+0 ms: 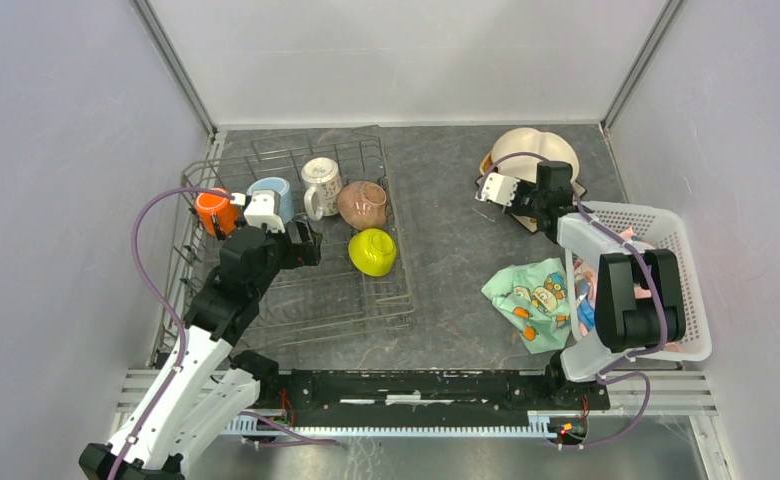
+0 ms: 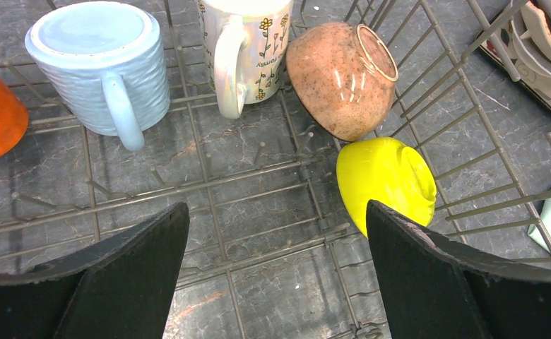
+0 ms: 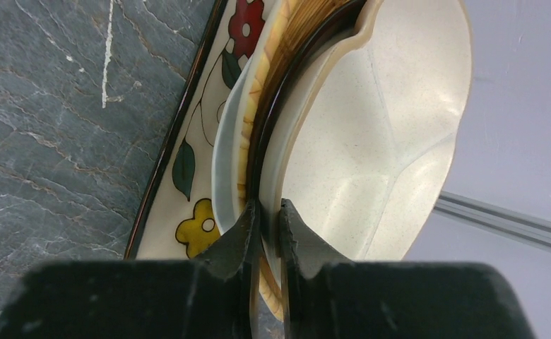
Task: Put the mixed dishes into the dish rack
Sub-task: Pick up the plate at the center of the board.
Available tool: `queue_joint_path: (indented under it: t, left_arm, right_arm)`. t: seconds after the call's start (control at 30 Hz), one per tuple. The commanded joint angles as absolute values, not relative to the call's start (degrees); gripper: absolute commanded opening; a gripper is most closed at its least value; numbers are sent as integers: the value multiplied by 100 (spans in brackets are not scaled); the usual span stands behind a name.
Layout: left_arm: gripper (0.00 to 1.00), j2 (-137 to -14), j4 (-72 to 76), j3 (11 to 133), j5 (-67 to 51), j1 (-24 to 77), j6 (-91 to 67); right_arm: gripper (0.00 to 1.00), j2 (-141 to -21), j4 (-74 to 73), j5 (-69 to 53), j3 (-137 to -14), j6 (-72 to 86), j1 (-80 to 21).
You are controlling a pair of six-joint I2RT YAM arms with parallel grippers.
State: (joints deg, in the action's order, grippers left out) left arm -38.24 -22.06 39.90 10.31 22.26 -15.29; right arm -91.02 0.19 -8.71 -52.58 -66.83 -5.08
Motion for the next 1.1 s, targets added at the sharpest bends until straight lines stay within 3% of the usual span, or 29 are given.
queue_joint_path:
  t: [0.0,0.7,0.87,1.07]
  left_arm:
    - [100,-3790,-1906,3981,978,2239,-1362]
    - [100,-3676,-1905,3973,956,2233,-1371]
    - [100,-3689,-1904,3978,949,2242,-1371]
    - [100,-3689,-1903,3971,969,2240,-1372]
  right_arm:
    - [0,-8605,132,-1342,-5408,-6564,-547]
    - [0,-7840,20,-1804,-5052,-6163,-695]
    - [18,-8055,-481,-1845,-5252,-6253,-700]
    - [31,-8180,-474,-1782,-5257,-6350,-706]
